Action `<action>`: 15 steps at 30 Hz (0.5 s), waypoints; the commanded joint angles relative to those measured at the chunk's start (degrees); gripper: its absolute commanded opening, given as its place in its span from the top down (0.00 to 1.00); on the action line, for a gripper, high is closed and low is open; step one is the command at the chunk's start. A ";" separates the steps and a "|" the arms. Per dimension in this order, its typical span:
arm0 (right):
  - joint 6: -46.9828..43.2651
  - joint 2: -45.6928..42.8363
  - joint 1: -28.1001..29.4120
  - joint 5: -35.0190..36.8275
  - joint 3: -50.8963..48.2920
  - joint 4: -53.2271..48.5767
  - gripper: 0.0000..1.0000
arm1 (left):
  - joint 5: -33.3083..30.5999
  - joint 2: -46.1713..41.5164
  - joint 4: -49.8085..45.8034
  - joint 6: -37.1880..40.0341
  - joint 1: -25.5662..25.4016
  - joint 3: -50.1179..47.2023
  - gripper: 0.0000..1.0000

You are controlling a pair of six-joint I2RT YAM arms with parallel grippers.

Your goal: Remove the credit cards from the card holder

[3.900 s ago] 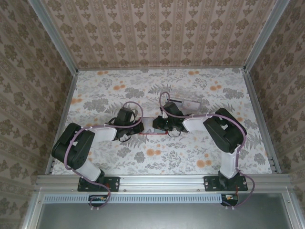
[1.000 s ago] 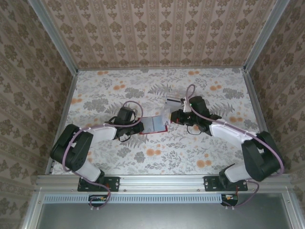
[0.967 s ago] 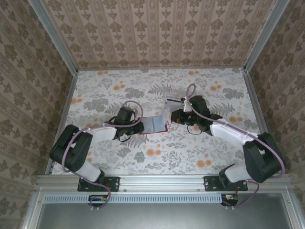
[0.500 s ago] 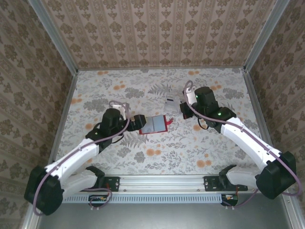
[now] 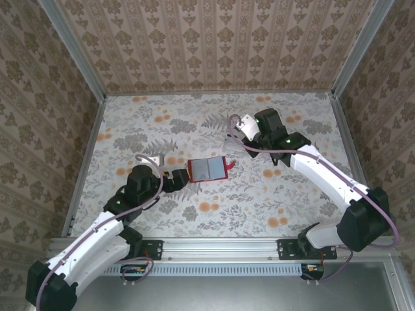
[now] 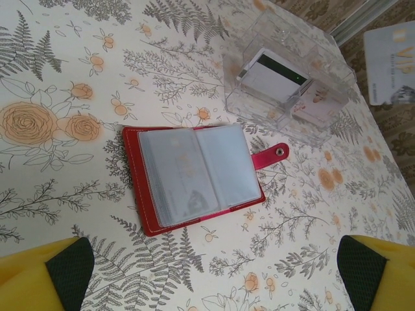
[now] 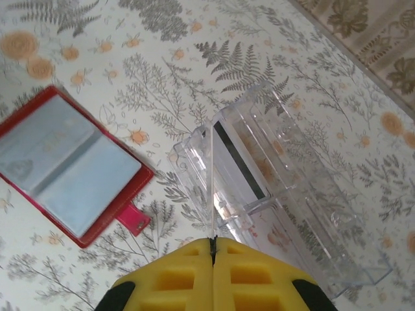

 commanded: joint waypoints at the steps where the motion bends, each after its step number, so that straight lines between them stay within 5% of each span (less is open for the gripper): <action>1: -8.86 3.20 0.33 -0.07 3.44 -2.87 1.00 | -1.02 -2.10 -1.27 -0.54 0.05 -1.27 0.00; 15: -21.53 17.05 0.25 2.95 11.73 -3.70 1.00 | -1.18 -2.90 -2.49 -0.81 0.05 -1.56 0.00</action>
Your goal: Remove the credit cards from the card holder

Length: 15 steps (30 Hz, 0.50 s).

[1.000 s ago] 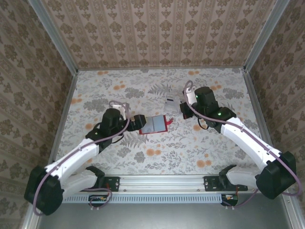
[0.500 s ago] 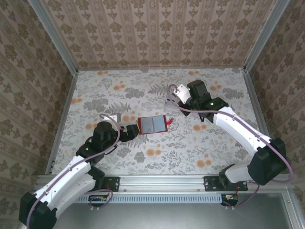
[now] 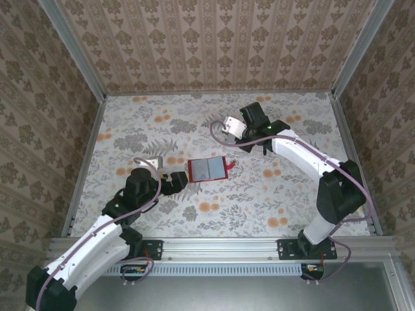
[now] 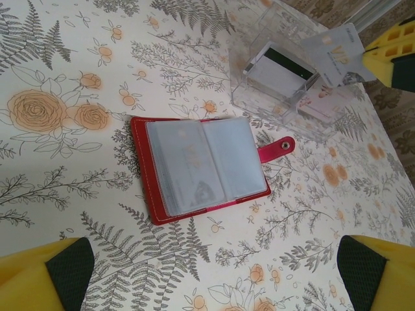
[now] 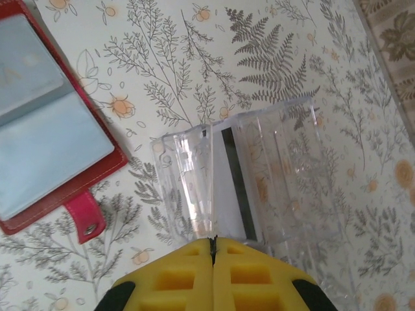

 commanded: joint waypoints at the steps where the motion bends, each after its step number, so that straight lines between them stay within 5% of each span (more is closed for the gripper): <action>1: -4.84 2.74 0.15 2.02 2.82 -1.78 1.00 | -0.77 -0.75 -0.88 -0.48 0.05 -0.30 0.00; 15: -6.35 8.95 -0.85 5.59 5.19 -0.66 1.00 | -1.11 -0.75 -2.08 -0.06 0.22 -0.12 0.00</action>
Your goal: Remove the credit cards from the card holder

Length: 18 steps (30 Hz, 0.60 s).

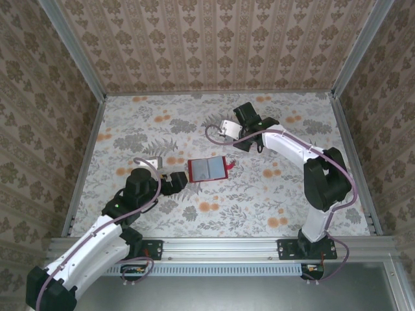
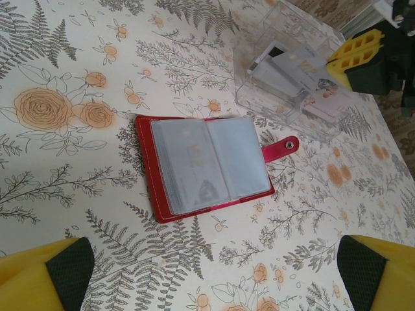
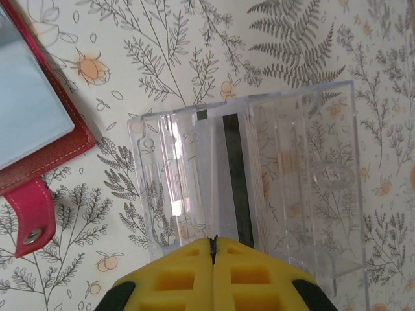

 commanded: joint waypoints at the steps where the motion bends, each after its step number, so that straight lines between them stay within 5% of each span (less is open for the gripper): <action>1: -2.05 0.94 -0.41 2.17 1.86 0.18 1.00 | -0.62 -0.53 -1.42 -0.13 0.22 -0.10 0.00; 18: -2.78 1.23 -0.68 0.91 4.20 -0.92 1.00 | -0.78 -0.08 -1.36 0.14 0.66 -0.27 0.00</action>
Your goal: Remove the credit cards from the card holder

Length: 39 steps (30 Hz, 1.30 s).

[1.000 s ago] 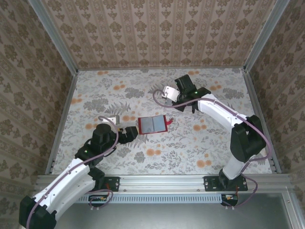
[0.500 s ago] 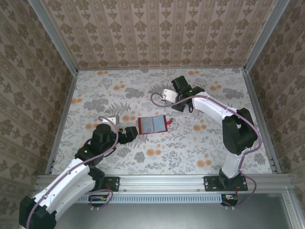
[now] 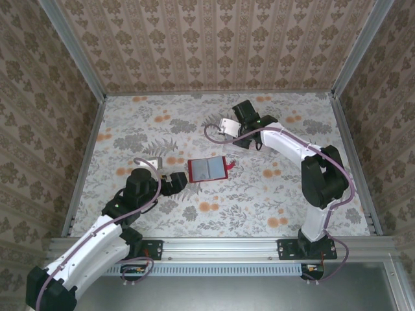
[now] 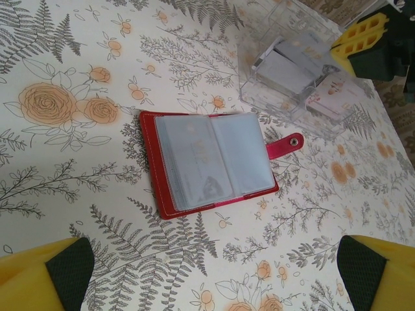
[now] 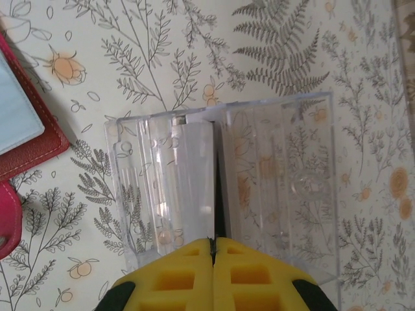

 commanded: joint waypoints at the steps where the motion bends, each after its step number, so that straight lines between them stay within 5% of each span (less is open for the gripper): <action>1: -0.80 -0.42 -0.29 -0.26 1.25 -1.04 1.00 | -0.60 -0.08 -0.55 0.13 0.69 -0.20 0.00; 20: -0.06 5.83 -0.73 1.09 1.61 0.14 0.99 | -0.40 -0.16 -0.98 0.41 1.50 -0.50 0.00; 26: 0.46 6.44 -0.73 3.11 1.35 1.65 0.80 | -0.32 -0.15 -1.03 0.39 1.68 -0.60 0.00; 39: 2.25 6.08 -1.21 8.75 0.08 6.52 0.76 | -0.09 -0.48 -1.16 0.40 2.03 -0.89 0.00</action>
